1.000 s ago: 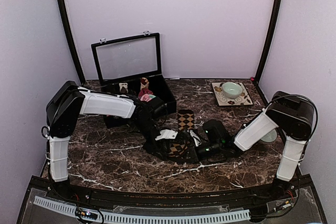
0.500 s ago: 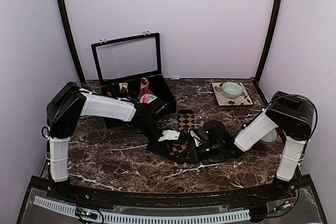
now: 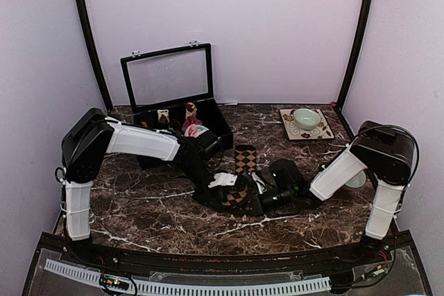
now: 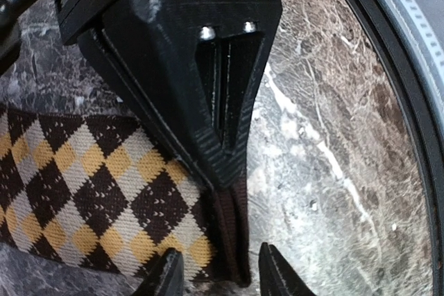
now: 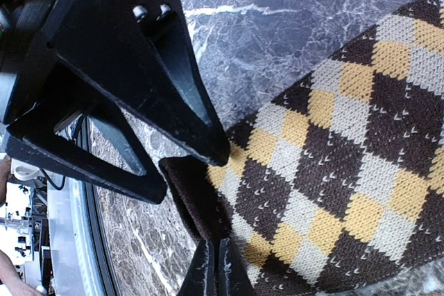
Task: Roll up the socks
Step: Roll the sock at the center of the board.
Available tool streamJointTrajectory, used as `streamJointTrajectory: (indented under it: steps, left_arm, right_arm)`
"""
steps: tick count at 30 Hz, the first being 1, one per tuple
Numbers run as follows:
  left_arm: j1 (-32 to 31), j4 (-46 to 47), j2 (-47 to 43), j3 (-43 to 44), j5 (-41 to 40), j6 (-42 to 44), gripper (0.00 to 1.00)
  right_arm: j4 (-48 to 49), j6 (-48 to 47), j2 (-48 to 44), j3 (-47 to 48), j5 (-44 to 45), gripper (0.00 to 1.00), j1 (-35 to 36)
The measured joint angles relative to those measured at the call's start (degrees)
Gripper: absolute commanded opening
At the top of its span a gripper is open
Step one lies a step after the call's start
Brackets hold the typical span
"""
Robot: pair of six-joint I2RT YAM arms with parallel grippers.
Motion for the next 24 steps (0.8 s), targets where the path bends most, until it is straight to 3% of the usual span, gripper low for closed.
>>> streamJointTrajectory:
  steps: [5, 11, 15, 23, 24]
  left_arm:
    - [0.0, 1.4, 0.9, 0.0, -0.9, -1.4, 0.17]
    - [0.0, 2.1, 1.3, 0.0, -0.7, -2.6, 0.12]
    - [0.0, 1.8, 1.8, 0.5, -0.2, -3.5, 0.0]
    - [0.1, -3.9, 7.6, 8.5, 4.2, -6.1, 0.0]
    - [0.1, -5.1, 8.5, 9.8, 4.9, -6.4, 0.0]
  right_arm:
    - [0.0, 0.0, 0.0, 0.0, -0.3, 0.0, -0.2]
    - [0.3, 0.2, 0.0, -0.2, -0.4, 0.05, -0.2]
    - [2.3, 1.2, 0.0, -1.3, -0.9, 0.29, -0.2]
    - [8.5, 0.7, -6.6, -9.0, 3.7, 0.69, 0.0]
    - [8.1, 0.2, -8.2, -10.1, 5.2, 0.89, 0.3]
